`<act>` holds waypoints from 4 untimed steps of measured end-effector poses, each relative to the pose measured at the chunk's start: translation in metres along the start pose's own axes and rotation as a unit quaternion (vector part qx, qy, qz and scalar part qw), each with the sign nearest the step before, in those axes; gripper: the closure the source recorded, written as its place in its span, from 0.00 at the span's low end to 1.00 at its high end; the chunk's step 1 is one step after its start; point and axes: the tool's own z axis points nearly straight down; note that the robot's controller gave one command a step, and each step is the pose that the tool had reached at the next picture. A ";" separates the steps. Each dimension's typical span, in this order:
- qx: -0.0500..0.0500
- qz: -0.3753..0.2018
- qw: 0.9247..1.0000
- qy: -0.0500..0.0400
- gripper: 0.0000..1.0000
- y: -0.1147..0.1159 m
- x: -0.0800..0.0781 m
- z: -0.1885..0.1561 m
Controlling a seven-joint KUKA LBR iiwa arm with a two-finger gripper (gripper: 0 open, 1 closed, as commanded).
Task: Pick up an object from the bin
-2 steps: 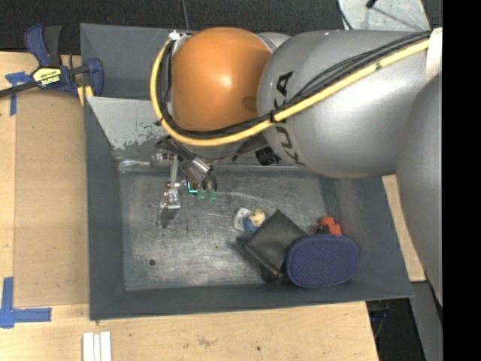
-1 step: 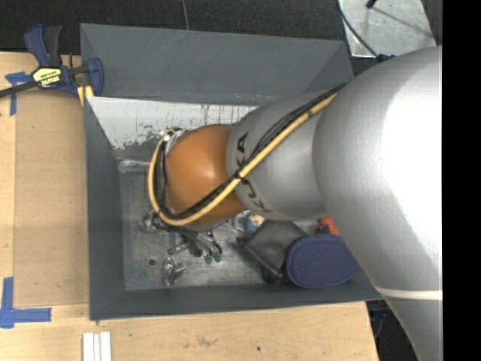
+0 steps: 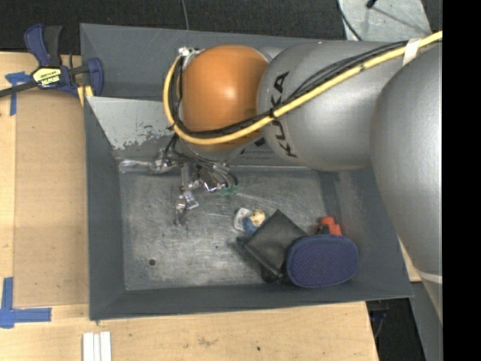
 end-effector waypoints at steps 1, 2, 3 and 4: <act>-0.001 -0.012 1.000 0.006 0.00 -0.030 -0.028 0.066; -0.002 -0.046 0.999 0.001 0.00 -0.067 0.009 0.084; 0.000 -0.071 0.997 0.006 0.00 -0.099 0.038 0.039; 0.000 -0.006 1.000 0.001 0.00 -0.102 0.018 -0.085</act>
Offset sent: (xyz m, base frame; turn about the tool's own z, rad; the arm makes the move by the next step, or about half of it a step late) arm 0.0360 -0.0166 -0.0631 -0.0264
